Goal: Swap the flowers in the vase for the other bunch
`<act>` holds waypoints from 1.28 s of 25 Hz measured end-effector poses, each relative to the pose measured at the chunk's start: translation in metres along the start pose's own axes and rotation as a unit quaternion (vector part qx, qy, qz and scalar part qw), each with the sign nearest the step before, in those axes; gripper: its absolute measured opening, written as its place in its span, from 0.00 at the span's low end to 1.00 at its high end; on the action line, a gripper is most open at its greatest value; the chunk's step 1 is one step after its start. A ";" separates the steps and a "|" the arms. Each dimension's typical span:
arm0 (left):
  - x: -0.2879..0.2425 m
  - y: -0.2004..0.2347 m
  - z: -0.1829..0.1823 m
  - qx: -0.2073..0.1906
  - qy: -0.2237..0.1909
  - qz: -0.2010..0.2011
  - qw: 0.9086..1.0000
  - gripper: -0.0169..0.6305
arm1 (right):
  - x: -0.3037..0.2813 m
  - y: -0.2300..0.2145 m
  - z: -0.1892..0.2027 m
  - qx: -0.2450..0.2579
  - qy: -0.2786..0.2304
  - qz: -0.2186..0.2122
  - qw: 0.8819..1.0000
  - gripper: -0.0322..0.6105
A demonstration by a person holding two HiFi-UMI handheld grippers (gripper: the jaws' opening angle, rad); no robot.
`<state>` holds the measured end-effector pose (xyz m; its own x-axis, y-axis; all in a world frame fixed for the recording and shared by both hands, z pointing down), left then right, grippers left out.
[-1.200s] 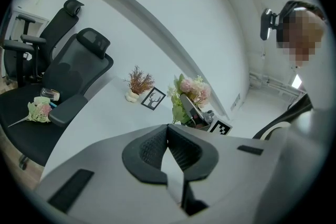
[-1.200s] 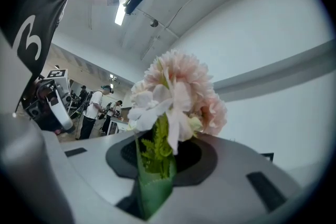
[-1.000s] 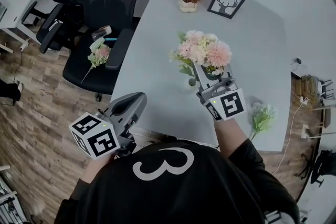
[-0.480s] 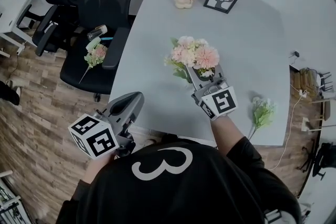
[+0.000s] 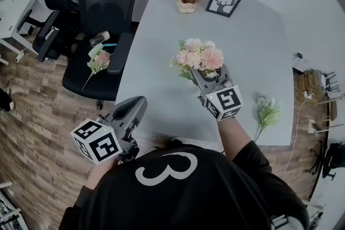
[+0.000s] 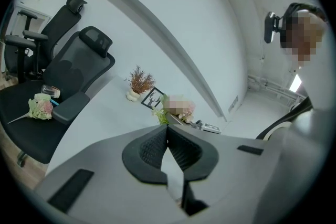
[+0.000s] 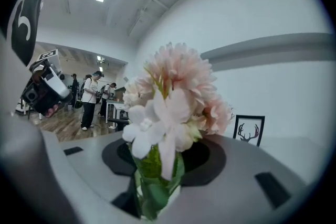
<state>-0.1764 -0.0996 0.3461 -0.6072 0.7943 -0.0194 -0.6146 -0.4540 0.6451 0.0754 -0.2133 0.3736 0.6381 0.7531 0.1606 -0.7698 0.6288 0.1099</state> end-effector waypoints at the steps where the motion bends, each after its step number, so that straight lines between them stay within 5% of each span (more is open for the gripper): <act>1: 0.003 -0.001 -0.001 -0.001 -0.001 0.002 1.000 0.04 | 0.000 0.001 0.000 -0.002 0.008 0.004 1.000 0.32; 20: 0.068 -0.021 -0.022 -0.027 -0.012 0.072 0.997 0.05 | 0.040 0.020 -0.017 -0.043 0.105 0.112 0.987 0.63; 25: 0.086 -0.028 -0.022 -0.040 -0.001 0.100 0.994 0.05 | 0.073 0.041 -0.045 -0.046 0.051 0.152 0.986 0.63; 32: 0.095 -0.048 -0.014 -0.063 0.016 0.141 0.988 0.04 | 0.117 0.110 -0.101 -0.142 -0.054 0.076 0.985 0.63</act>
<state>-0.2116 -0.0083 0.3028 -0.7773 0.6172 0.1222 -0.4754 -0.7033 0.5285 0.0670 -0.0367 0.3056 0.4974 0.8278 0.2596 -0.8110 0.5499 -0.1995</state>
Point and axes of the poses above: the fingertips, and each gripper's own axes: x backward along the fingers, y to its left, z out of its underside, the point moved 8 cm from there along x, backward along the fingers, and after that the axes turned 15 degrees about -y, right-handed, at the moved point
